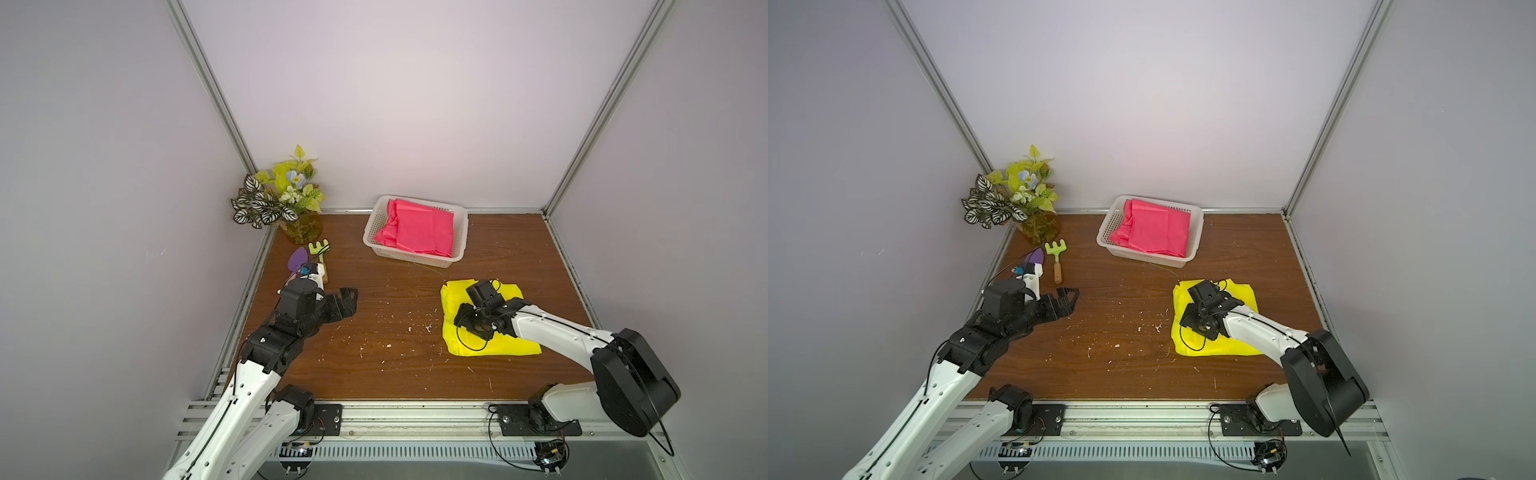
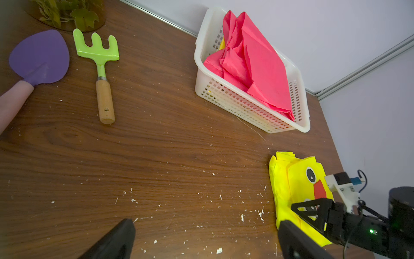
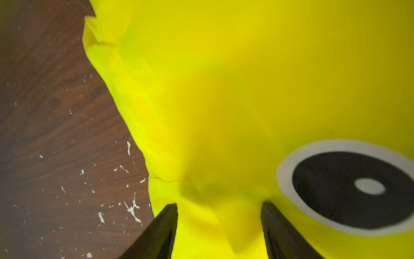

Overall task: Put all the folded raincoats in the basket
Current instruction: Move the raincoat to the center of the board.

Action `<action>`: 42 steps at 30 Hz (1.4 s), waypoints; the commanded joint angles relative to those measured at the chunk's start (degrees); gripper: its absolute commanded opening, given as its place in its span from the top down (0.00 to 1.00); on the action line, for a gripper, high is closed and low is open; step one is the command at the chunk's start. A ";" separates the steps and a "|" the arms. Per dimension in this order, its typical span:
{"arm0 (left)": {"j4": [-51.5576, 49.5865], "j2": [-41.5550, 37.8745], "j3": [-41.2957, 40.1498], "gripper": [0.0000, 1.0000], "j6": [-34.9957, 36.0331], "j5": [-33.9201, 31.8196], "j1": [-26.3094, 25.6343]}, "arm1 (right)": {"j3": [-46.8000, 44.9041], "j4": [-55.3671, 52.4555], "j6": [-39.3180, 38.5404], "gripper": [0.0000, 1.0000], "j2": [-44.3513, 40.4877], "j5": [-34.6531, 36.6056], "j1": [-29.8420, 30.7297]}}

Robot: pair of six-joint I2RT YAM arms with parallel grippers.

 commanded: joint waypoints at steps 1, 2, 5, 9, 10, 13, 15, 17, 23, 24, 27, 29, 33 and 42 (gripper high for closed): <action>-0.32 0.76 1.51 0.01 1.26 1.39 0.57 | 1.53 -5.35 1.32 0.35 -5.28 5.10 -0.47; -0.24 1.14 1.70 0.01 0.92 1.65 0.57 | 1.79 -5.45 0.48 0.35 -6.12 5.96 -0.88; -0.27 2.65 1.70 0.01 -0.05 3.15 0.57 | 1.59 -5.22 -1.84 0.37 -5.41 5.11 -3.06; -0.27 3.05 1.34 0.01 -2.30 4.18 0.49 | 2.29 -3.99 -5.33 0.39 -0.52 2.19 -3.97; -0.29 2.79 1.06 0.01 -2.86 4.33 0.48 | 2.35 -2.75 -6.26 0.40 1.08 0.54 -3.86; -0.30 1.72 0.28 0.01 -3.59 4.11 0.48 | 2.57 -0.41 -6.32 0.41 4.27 -0.93 -2.98; -0.41 0.77 -0.33 0.01 -3.94 4.23 0.48 | 2.94 0.54 -6.24 0.42 5.43 -0.58 -1.78; -0.57 -0.30 -1.10 0.01 -4.75 4.72 0.48 | 3.38 0.85 -5.69 0.42 6.60 -0.22 -0.36; -2.33 -3.87 -3.60 0.01 -6.90 4.75 0.39 | 4.11 1.87 -4.54 0.43 10.05 0.19 4.11; -2.29 -4.53 -4.23 0.01 -7.73 4.59 0.39 | 4.03 2.03 -4.11 0.43 10.58 -0.04 4.78; -2.26 -6.10 -5.12 0.01 -9.80 4.89 0.39 | 3.74 3.02 -2.17 0.43 11.91 -0.78 7.59; -2.59 -6.55 -4.97 0.01 -10.10 5.19 0.39 | 3.91 4.10 -0.54 0.44 12.73 -1.20 9.93; -3.66 -6.51 -4.51 0.01 -10.29 4.50 0.39 | 6.02 6.27 1.97 0.44 16.01 -1.72 15.49; -3.88 -2.02 -4.22 0.01 -10.84 4.16 0.04 | 22.86 1.85 4.06 0.42 26.22 -1.51 24.39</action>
